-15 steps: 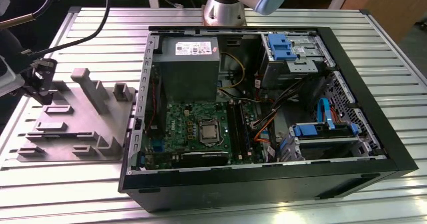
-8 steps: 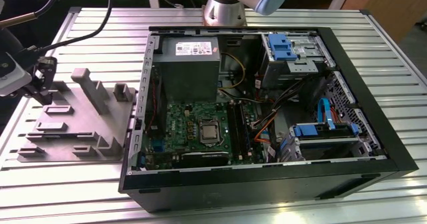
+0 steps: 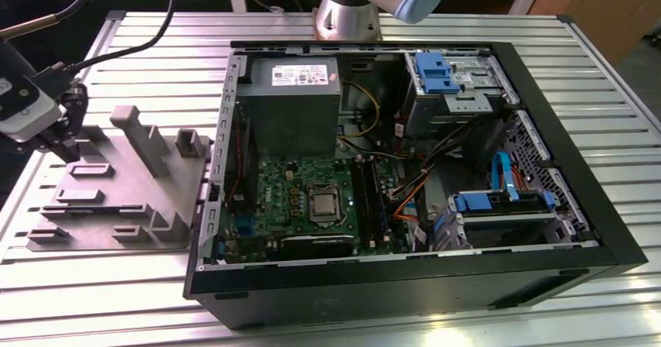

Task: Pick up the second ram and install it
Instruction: 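Pick up the second ram and move it above second insertion slot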

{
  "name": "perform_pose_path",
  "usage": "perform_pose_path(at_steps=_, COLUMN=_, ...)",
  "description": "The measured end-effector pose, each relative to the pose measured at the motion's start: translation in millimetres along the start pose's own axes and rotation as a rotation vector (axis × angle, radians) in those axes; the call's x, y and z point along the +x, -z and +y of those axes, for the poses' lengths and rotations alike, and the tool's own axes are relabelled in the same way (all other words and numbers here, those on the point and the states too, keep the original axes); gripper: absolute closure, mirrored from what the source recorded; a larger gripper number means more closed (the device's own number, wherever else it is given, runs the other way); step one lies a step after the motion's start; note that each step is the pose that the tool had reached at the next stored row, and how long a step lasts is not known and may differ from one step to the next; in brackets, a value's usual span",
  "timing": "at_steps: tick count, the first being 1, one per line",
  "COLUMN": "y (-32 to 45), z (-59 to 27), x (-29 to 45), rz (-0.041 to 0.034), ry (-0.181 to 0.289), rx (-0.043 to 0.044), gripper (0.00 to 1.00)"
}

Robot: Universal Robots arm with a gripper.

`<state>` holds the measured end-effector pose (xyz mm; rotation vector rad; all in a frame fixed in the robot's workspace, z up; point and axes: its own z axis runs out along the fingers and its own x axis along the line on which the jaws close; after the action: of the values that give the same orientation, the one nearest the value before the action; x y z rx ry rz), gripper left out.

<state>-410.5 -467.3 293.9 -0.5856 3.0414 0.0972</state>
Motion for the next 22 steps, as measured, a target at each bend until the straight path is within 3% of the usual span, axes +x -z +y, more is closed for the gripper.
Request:
perform_pose_path(at_steps=1, y=-0.2, z=0.0, x=0.0, rz=0.002, ry=0.037, rx=-0.002, gripper=0.9)
perform_pose_path(at_steps=22, y=-5.3, z=-0.3, x=0.3, rz=0.0223, ry=0.417, rx=-0.0225, gripper=0.9)
